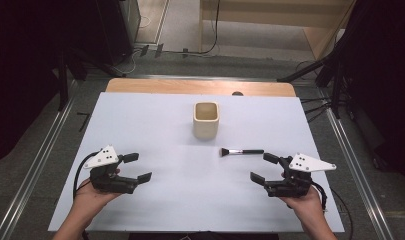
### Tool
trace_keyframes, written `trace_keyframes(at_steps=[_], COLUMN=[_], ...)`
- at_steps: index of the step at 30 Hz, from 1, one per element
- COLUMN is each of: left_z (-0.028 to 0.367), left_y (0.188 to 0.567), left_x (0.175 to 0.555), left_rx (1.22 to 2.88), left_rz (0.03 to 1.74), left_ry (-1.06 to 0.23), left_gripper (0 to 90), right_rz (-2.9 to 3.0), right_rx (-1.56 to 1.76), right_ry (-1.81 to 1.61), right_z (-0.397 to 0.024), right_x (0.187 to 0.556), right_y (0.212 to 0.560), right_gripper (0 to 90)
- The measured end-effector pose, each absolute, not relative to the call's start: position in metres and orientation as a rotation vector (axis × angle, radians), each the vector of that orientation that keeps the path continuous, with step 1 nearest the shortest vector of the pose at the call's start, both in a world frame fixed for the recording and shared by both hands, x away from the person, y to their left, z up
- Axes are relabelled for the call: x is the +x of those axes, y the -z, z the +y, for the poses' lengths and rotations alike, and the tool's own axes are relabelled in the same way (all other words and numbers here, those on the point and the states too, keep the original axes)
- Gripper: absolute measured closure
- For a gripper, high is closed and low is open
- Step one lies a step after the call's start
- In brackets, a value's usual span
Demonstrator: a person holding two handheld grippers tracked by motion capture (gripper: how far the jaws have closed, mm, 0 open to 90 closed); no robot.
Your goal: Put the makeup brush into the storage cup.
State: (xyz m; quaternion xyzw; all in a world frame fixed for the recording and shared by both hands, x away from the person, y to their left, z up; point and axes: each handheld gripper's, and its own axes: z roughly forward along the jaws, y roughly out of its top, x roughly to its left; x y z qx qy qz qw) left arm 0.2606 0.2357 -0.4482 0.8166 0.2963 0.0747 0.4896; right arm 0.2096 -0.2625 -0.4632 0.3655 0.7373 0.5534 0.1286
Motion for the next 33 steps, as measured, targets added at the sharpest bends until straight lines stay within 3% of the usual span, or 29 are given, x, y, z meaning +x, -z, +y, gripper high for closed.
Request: trace_keyframes(at_steps=[33], left_z=[0.2354], left_y=[0.4493], left_x=[0.2618], left_rx=[1.991], left_rz=[0.721], left_ry=[-0.164], left_gripper=[16.5], right_rz=[2.132], right_rx=[1.112], right_ry=[-1.612], right_z=[-0.2677], right_x=[0.2121], right_y=[0.4646], right_gripper=[16.2])
